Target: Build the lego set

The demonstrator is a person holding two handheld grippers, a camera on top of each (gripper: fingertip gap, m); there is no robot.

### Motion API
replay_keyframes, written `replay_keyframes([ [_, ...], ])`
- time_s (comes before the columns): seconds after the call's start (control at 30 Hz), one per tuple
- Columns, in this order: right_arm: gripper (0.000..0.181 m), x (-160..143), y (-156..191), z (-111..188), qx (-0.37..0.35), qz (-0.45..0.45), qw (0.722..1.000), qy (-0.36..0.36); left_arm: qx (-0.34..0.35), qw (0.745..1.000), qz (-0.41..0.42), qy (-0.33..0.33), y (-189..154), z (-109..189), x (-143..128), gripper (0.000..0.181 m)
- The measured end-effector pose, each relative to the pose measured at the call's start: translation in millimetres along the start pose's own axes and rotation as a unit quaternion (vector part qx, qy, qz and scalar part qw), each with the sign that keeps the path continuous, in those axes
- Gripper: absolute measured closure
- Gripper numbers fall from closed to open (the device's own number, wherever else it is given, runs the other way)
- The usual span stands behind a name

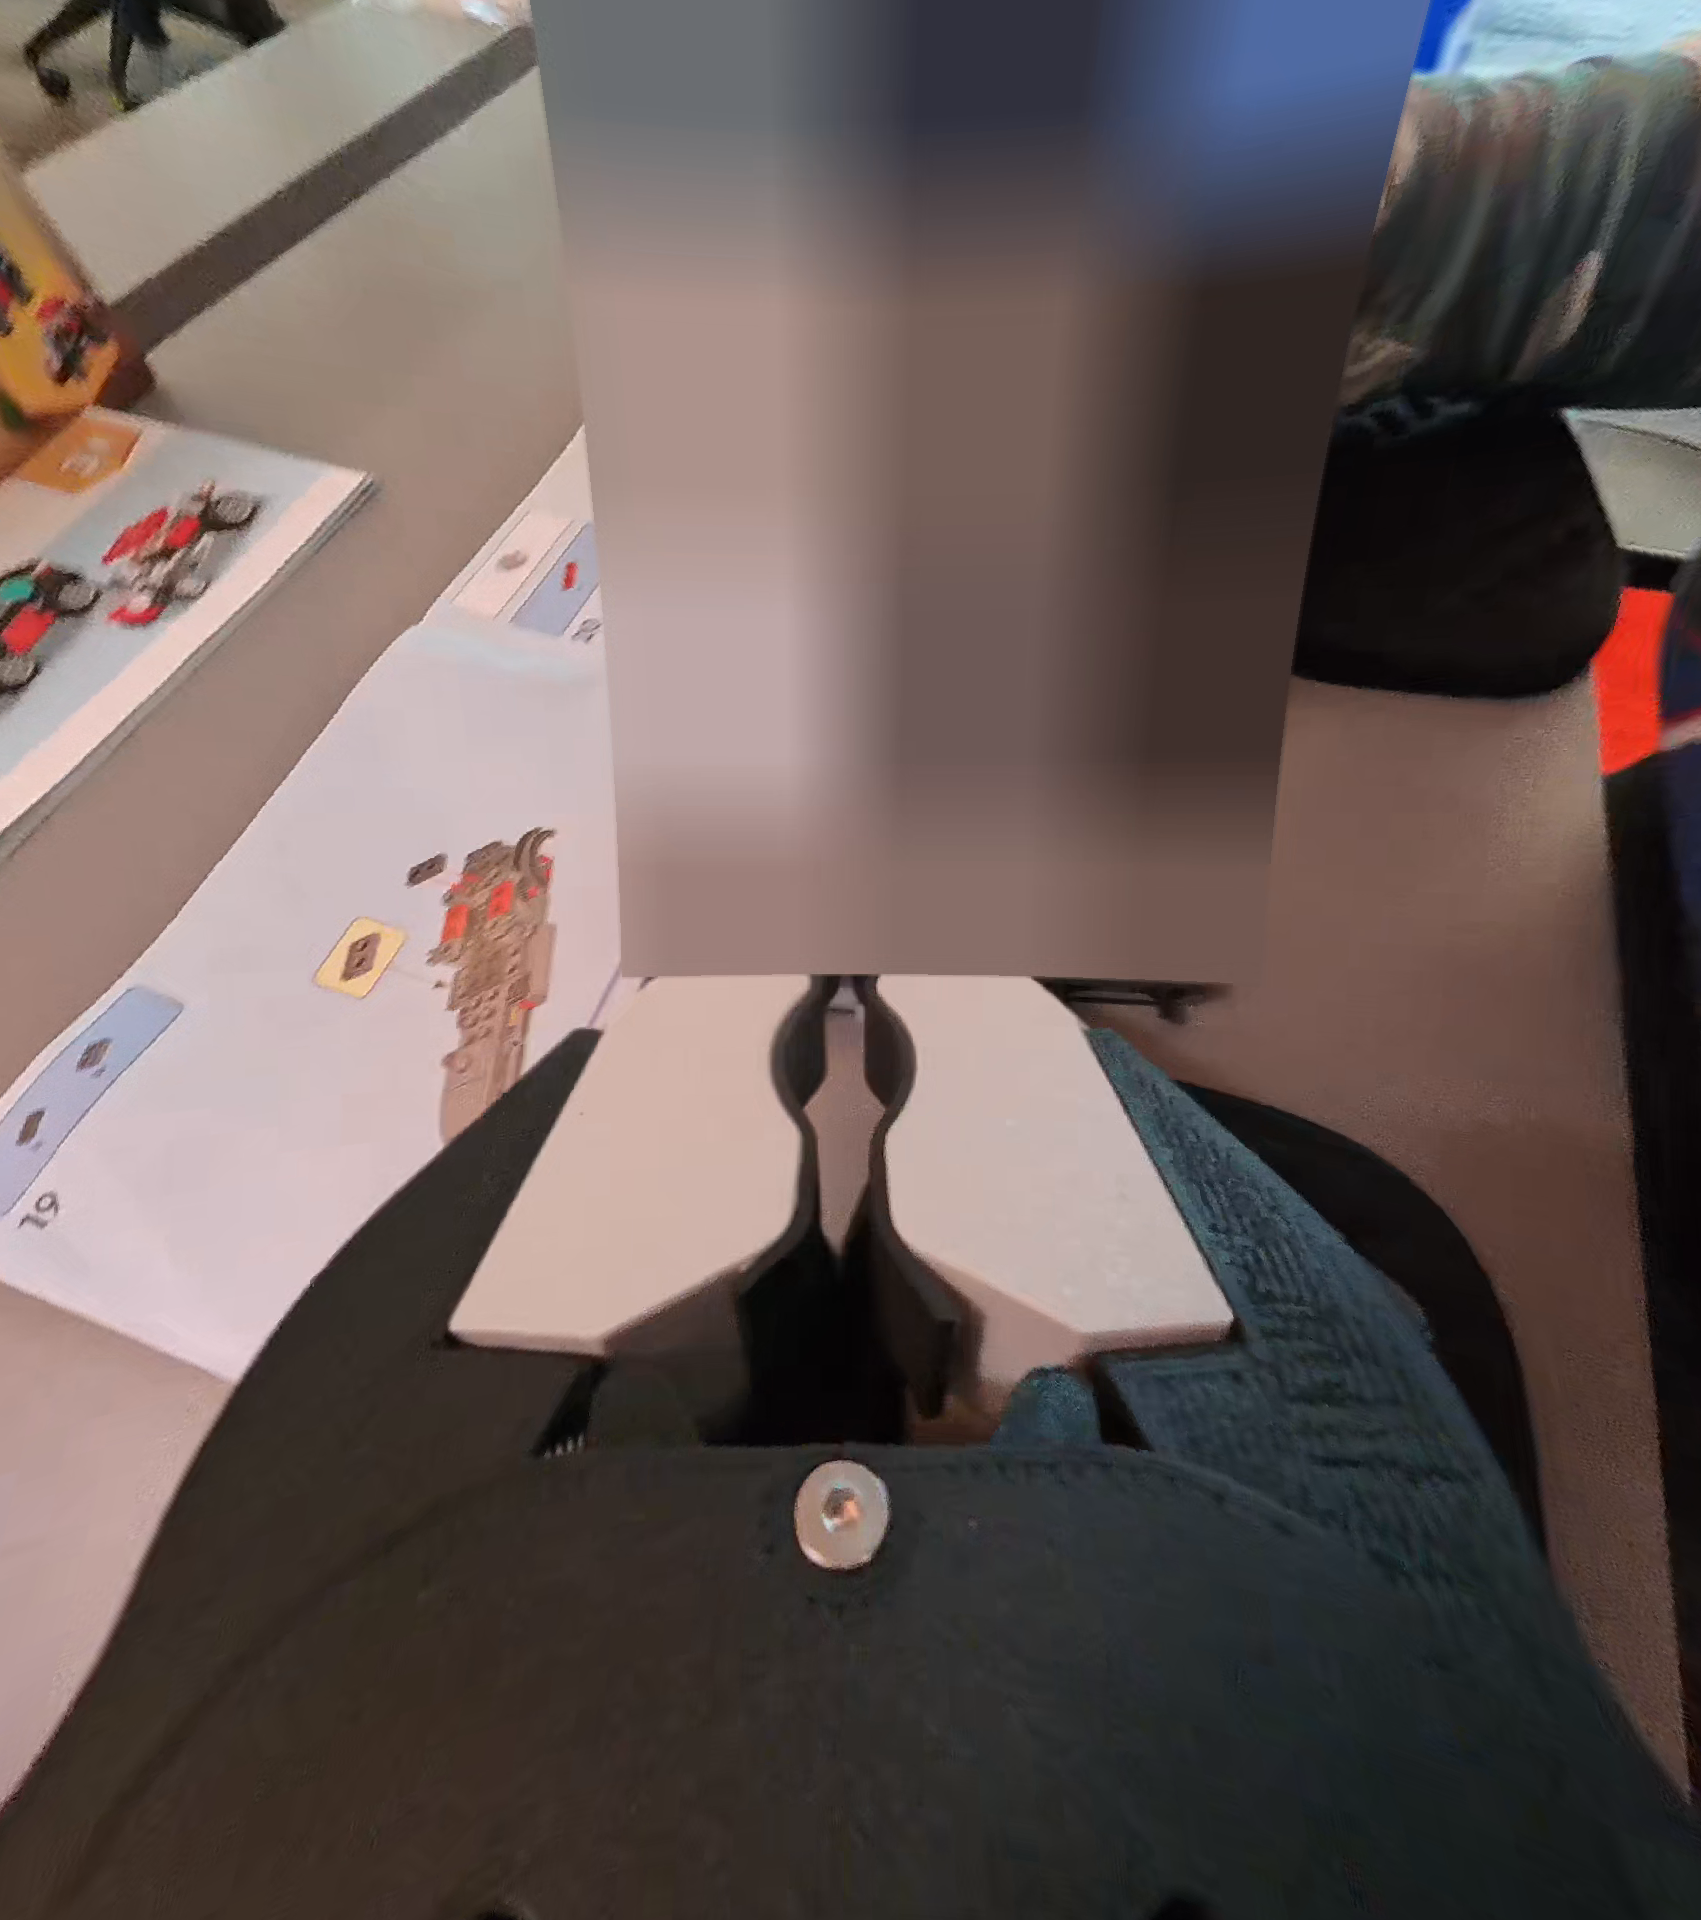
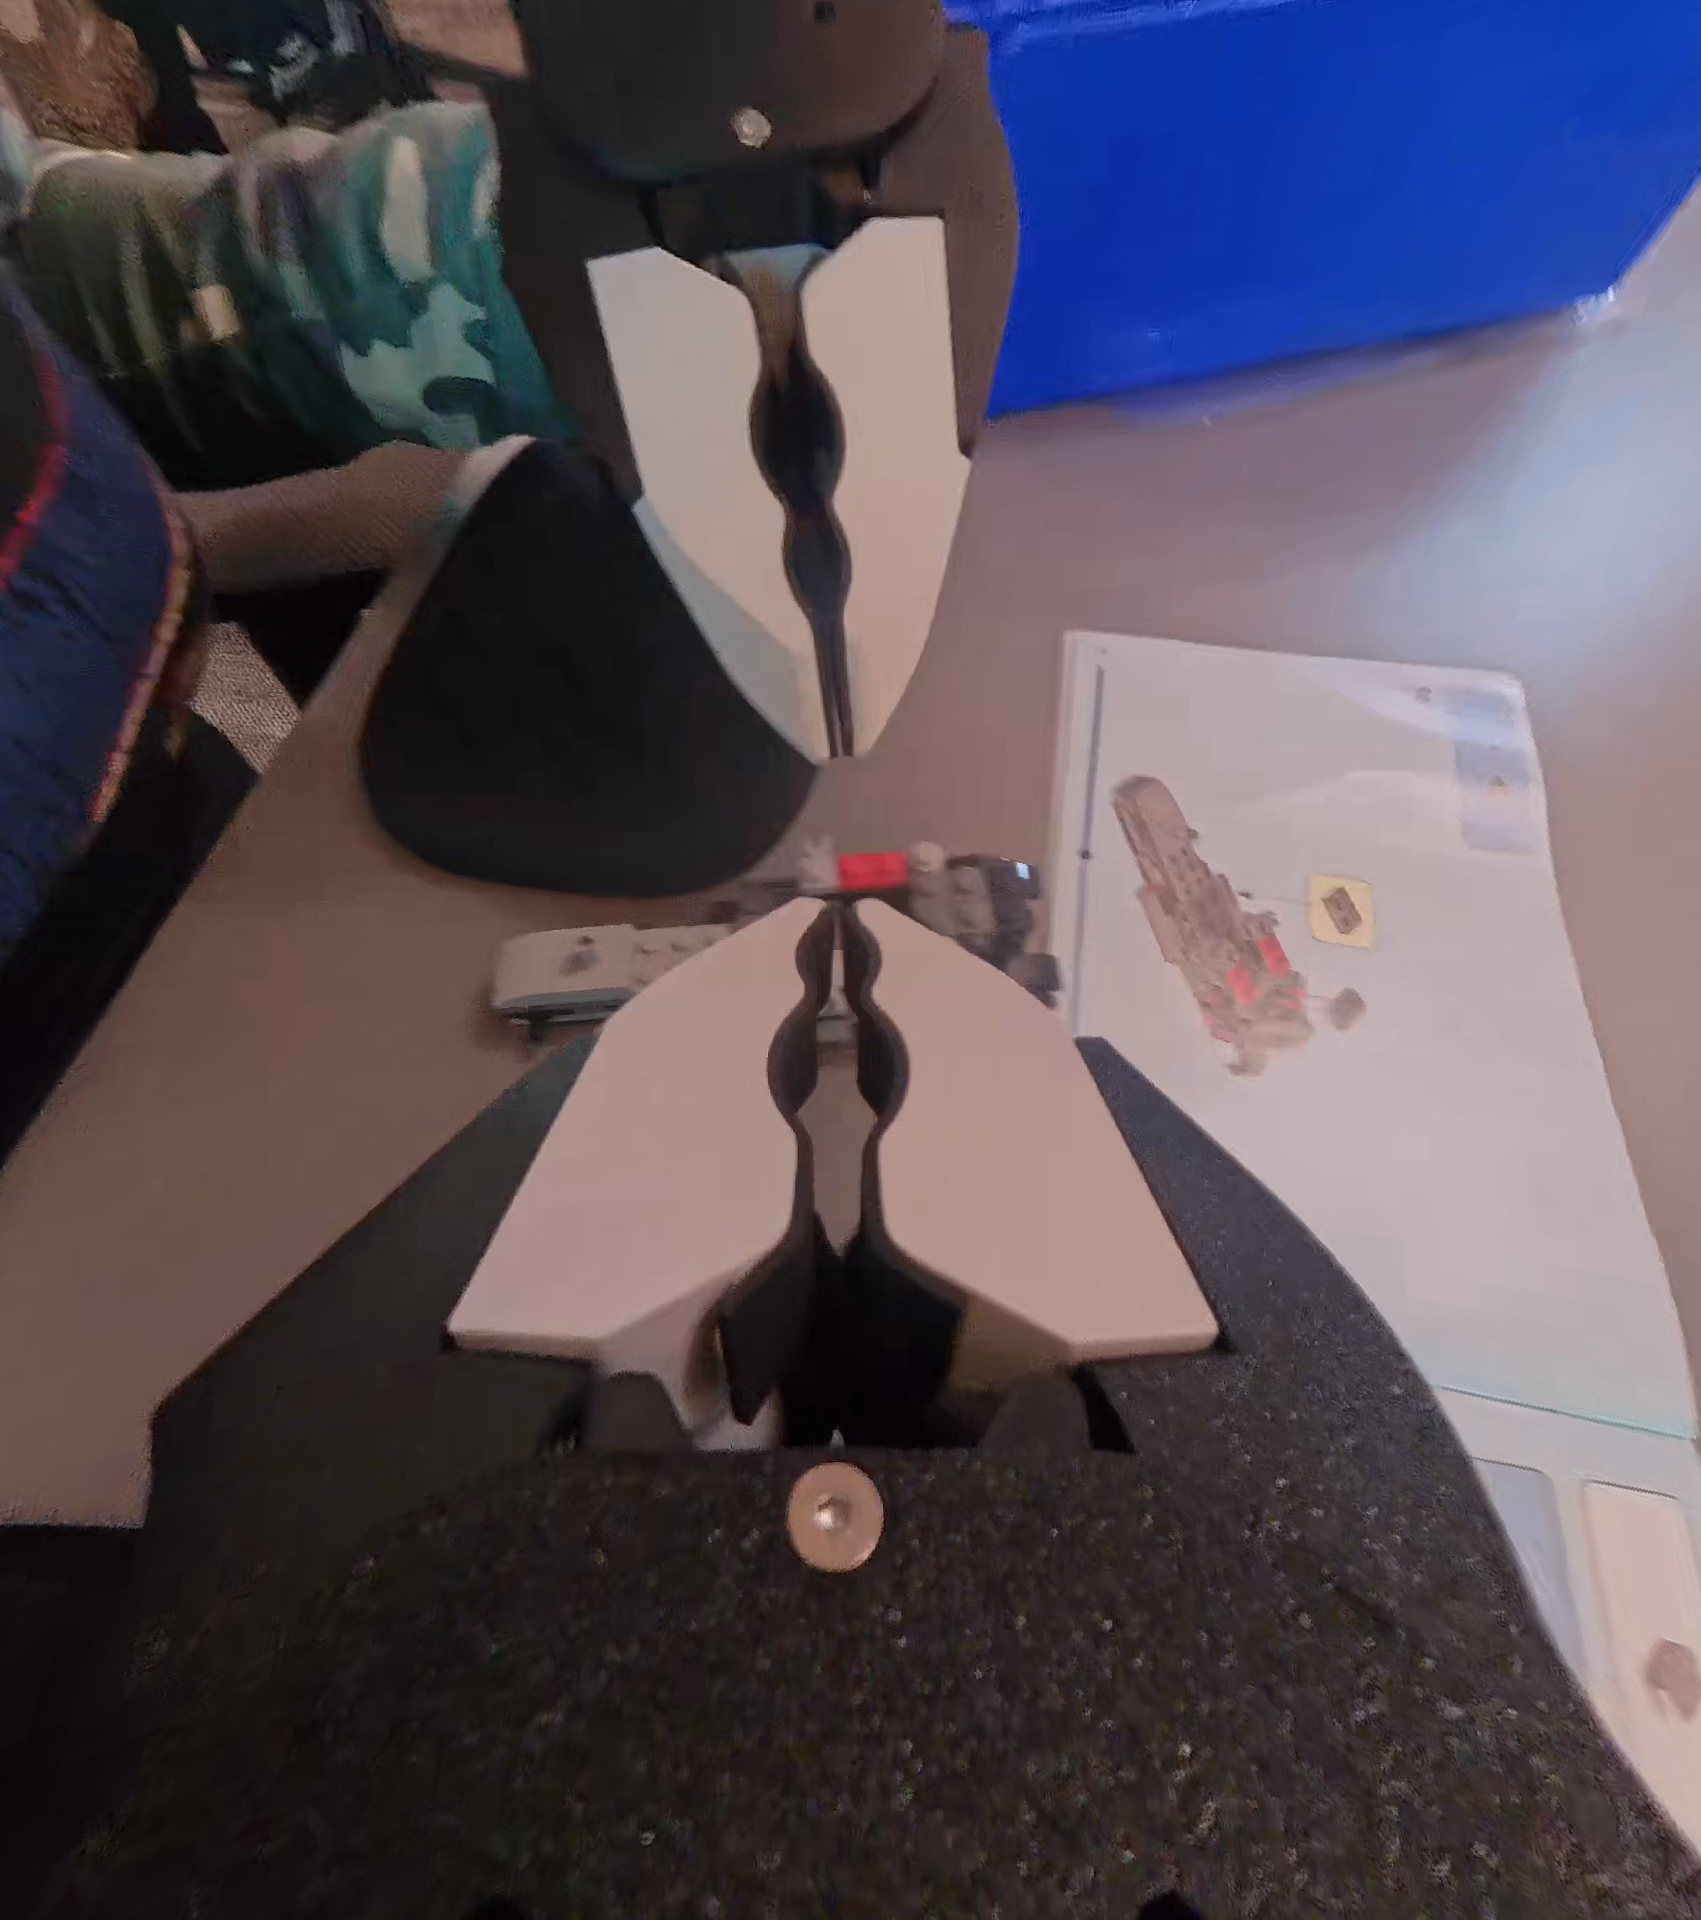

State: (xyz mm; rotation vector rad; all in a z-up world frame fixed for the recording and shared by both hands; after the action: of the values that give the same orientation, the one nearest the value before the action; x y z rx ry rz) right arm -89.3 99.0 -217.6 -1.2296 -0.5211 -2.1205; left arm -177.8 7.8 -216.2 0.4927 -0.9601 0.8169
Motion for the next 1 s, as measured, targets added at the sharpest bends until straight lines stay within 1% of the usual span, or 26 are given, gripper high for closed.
replay_keyframes([
  [0.03, 0.181, -1.6, 6.0, -1.0, -0.006, 0.007, 1.000, -0.001, -0.003, 1.000, -0.013, -0.003, -6.1, 0.9, 0.4, 0.181],
  [0.1, 0.181, -7.1, 10.9, -6.1, -0.021, 0.016, 0.999, 0.021, 0.013, 0.999, -0.045, 0.023, -12.9, -3.0, -2.8, 0.181],
  [0.17, 0.181, -9.0, 13.0, -11.3, -0.012, 0.007, 1.000, 0.021, 0.022, 0.998, -0.057, 0.033, -14.8, -8.9, -3.8, 0.181],
  [0.43, 0.181, -13.5, 6.8, -15.9, -0.008, -0.025, 0.999, 0.021, 0.002, 0.997, -0.029, 0.068, -12.4, -18.8, -9.1, 0.181],
  [0.57, 0.181, -14.9, 5.7, -19.2, 0.002, -0.041, 0.999, 0.010, -0.013, 0.997, -0.004, 0.069, -10.4, -19.5, -9.1, 0.181],
  [0.7, 0.181, -16.3, 5.7, -18.6, 0.009, -0.038, 0.999, -0.005, -0.019, 0.997, 0.004, 0.071, -9.6, -19.5, -8.8, 0.181],
  [0.8, 0.181, -12.9, 4.2, -9.3, -0.002, -0.034, 0.999, -0.026, -0.017, 0.997, 0.004, 0.074, -9.8, -19.2, -8.5, 0.181],
  [0.87, 0.181, -13.0, 3.1, -4.1, -0.013, -0.025, 0.999, -0.020, -0.019, 0.997, 0.008, 0.078, -9.7, -19.5, -7.9, 0.181],
  [0.93, 0.181, -15.9, 4.8, -6.4, -0.015, -0.016, 1.000, -0.007, -0.019, 0.996, 0.012, 0.083, -9.5, -20.0, -7.2, 0.181],
  [1.0, 0.181, -16.5, 6.3, -9.0, -0.008, -0.021, 1.000, -0.016, -0.017, 0.996, 0.015, 0.086, -9.6, -20.4, -6.6, 0.181],
])
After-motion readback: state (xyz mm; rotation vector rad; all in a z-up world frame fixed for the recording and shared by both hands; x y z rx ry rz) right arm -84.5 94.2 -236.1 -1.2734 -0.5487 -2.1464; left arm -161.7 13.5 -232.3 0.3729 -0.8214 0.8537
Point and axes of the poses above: each gripper's, where its closed fingertips meet, z back along the fingers, x out of its top, y = z × x across the jaws, the point moved 6 cm from there along z, back along the fingers, and after that the axes turned 1 degree about x, right-handed, at the moved point
